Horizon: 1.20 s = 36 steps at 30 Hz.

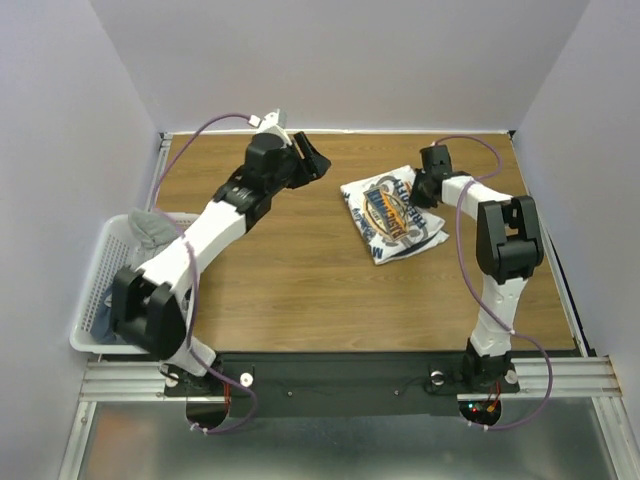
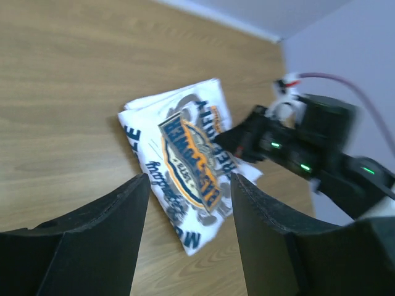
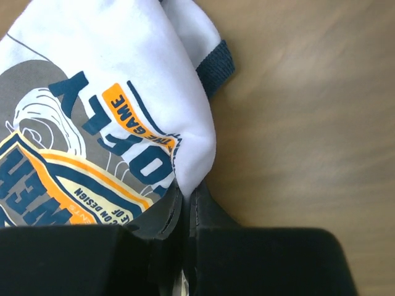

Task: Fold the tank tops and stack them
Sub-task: Neatly place the folded tank top to the corner

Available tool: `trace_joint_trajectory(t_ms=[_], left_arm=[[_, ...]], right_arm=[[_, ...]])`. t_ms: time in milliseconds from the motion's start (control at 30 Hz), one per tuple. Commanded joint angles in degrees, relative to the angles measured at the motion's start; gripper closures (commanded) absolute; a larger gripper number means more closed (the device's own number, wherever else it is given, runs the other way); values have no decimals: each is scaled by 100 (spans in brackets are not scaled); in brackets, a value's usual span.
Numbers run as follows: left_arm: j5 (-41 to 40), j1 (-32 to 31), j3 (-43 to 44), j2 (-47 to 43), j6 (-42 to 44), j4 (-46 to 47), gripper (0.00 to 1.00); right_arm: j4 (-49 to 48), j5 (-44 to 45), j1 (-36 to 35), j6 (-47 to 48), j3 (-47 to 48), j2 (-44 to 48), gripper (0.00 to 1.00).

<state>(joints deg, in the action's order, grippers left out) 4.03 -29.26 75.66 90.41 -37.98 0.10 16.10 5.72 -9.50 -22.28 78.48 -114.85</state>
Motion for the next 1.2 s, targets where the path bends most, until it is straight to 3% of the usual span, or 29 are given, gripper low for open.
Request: trace_joint_trajectory(t_ms=[0,300,600,833,1167], left_arm=[[-8,-10,-691,-1250,378,-1,33],[11,78,-1879,-3044,1081,-642,32],[-307,236,-2125,-3478,1855,-994,29],[70,438,-2424,-3311,1882,-757,28],[220,570,-2521,-3302,1917,-731,28]], right_arm=[[464,563,701,295,1001,-695,100],[667,1344,1406,1137,3295,-2399,100],[605,1854,1925,1937,5053,-3500,100],[87,1968,2083,2176,4993,-3544,96],[-502,1969,2180,2738,5010,-3615,77]])
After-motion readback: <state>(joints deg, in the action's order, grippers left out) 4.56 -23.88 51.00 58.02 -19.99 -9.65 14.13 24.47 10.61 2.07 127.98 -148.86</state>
